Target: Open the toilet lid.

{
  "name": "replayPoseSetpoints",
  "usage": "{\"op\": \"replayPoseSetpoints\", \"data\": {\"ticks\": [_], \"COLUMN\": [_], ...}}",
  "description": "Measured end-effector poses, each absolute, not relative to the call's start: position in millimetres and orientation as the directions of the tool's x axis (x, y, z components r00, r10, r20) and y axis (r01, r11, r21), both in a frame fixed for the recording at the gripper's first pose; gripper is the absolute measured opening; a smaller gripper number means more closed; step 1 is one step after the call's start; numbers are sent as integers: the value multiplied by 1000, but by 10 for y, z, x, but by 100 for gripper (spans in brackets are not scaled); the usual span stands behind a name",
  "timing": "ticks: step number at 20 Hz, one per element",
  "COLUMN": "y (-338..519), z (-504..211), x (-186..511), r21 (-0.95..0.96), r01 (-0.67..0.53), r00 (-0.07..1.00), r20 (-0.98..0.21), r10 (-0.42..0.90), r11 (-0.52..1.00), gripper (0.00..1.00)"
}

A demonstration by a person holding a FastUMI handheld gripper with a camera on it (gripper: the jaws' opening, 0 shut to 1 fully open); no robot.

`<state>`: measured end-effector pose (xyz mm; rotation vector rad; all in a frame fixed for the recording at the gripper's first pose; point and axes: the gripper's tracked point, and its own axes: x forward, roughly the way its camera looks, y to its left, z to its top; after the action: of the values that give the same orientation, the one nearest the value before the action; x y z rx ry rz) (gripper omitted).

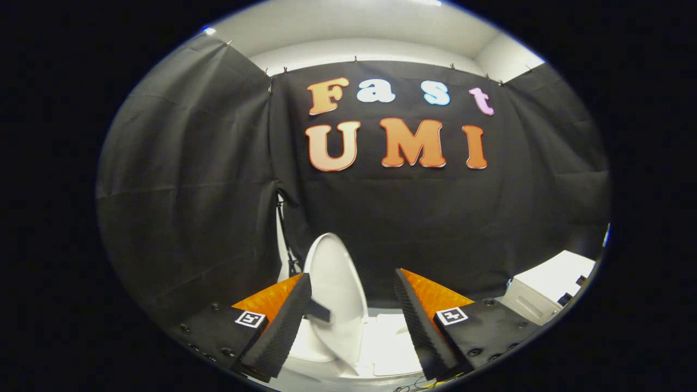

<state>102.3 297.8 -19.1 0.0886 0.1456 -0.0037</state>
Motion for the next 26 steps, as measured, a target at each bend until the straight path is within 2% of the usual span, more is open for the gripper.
{"op": "replayPoseSetpoints", "data": {"ticks": [5, 9, 13, 26], "y": [2344, 1764, 1454, 1238], "z": [91, 136, 158, 15], "x": [967, 948, 980, 1049], "r21": [137, 120, 114, 94], "r01": [63, 134, 155, 145], "r00": [993, 986, 983, 982], "r20": [-112, -111, -112, -134], "r10": [-48, -121, -142, -132], "r11": [989, 984, 981, 985], "gripper": [98, 99, 98, 99]}}
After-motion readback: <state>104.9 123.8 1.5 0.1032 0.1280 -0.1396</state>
